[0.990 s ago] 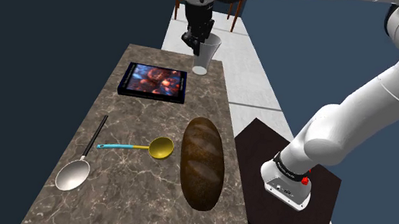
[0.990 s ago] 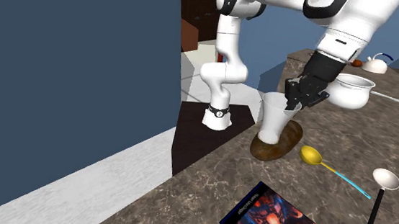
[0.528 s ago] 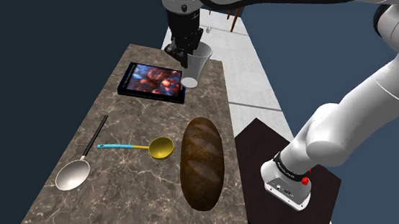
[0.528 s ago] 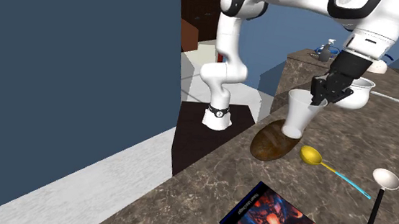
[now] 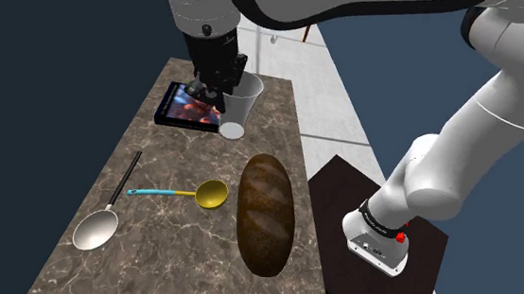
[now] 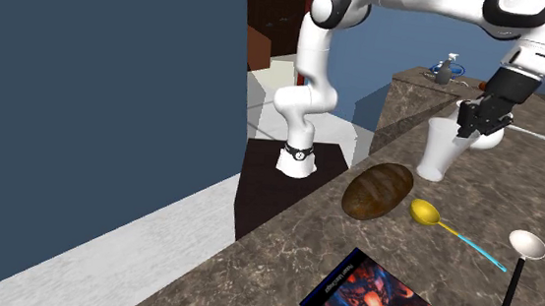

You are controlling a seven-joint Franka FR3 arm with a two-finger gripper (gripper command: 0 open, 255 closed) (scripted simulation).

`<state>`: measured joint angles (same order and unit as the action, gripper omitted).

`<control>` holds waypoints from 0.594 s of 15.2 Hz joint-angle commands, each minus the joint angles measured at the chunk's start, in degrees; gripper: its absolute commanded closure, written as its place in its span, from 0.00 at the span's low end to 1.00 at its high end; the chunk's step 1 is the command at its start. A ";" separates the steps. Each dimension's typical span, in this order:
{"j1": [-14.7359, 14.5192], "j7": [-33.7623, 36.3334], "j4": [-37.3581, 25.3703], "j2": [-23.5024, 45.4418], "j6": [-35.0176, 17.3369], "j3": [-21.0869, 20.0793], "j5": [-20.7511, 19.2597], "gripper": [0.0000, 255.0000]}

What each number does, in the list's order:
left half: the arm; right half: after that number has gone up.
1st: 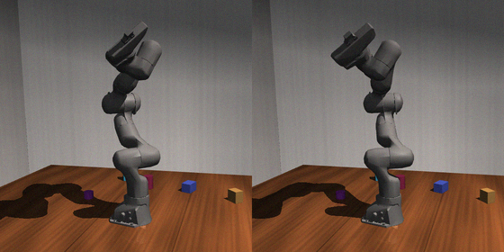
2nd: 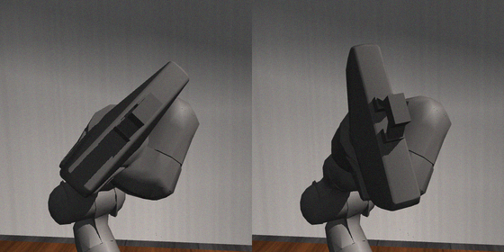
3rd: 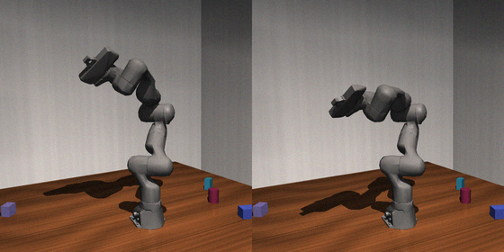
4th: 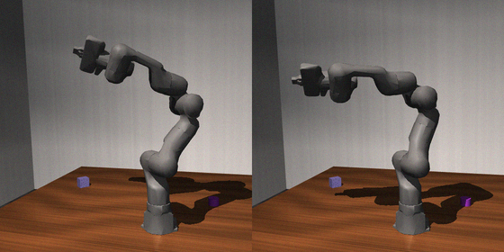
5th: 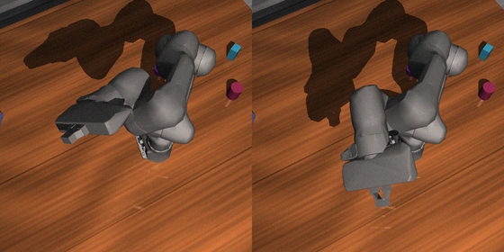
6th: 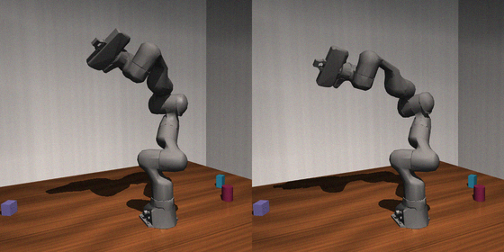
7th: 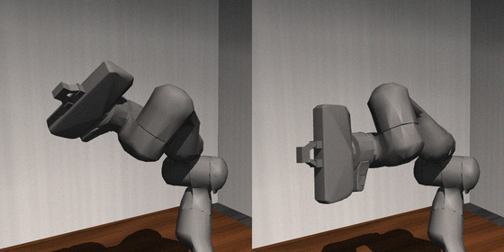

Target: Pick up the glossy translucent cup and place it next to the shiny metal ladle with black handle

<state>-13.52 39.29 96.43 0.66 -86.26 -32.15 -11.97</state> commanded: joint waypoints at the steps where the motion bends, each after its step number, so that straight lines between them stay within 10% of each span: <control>1: -1.90 3.67 -3.53 3.06 1.71 -1.79 -0.98 1.00; 9: -12.45 16.33 -19.65 17.09 8.99 -6.14 -6.95 1.00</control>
<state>-24.20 53.74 79.17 15.79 -78.43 -37.80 -18.07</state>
